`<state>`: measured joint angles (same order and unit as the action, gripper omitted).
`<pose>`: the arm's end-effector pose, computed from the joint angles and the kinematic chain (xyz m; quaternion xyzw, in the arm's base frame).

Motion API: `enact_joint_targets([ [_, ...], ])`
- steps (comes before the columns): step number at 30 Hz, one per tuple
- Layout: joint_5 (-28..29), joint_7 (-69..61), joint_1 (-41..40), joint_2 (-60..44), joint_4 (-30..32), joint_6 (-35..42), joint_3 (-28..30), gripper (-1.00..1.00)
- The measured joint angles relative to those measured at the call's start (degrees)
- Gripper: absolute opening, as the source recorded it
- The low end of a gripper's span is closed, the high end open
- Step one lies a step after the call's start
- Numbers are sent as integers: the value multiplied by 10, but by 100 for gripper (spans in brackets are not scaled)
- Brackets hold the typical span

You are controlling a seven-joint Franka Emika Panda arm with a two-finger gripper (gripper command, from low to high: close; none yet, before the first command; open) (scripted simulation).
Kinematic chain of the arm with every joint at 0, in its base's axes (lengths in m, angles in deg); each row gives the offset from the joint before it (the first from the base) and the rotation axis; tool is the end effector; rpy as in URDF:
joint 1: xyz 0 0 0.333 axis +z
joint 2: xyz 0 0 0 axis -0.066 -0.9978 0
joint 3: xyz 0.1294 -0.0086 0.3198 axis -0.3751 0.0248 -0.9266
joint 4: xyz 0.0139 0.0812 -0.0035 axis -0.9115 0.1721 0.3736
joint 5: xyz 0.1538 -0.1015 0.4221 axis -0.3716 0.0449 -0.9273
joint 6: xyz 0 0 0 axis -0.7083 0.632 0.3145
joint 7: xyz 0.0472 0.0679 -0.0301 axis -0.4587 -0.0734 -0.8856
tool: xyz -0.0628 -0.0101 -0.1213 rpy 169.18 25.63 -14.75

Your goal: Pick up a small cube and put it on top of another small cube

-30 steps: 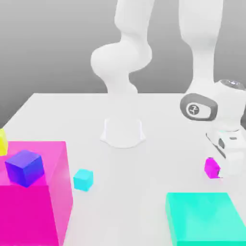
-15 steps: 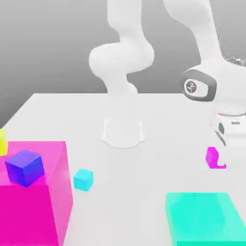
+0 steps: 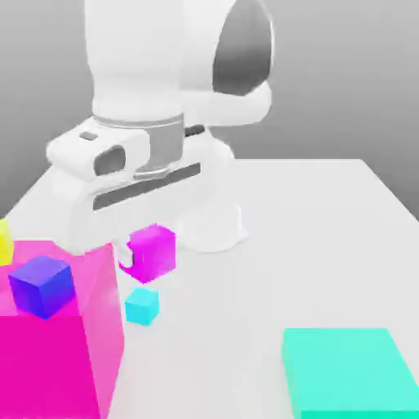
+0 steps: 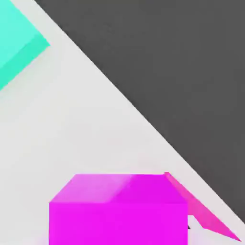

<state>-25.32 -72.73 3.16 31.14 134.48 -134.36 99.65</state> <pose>0.5158 -0.1584 0.3616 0.9988 -0.0477 0.0075 0.0087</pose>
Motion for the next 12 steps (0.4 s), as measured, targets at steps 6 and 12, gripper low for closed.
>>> enact_joint_targets([
  [6, -4, -36, -80, -13, -30, 24, 90, -100],
  [12, -7, -40, -86, -23, -21, 6, 96, 100],
])
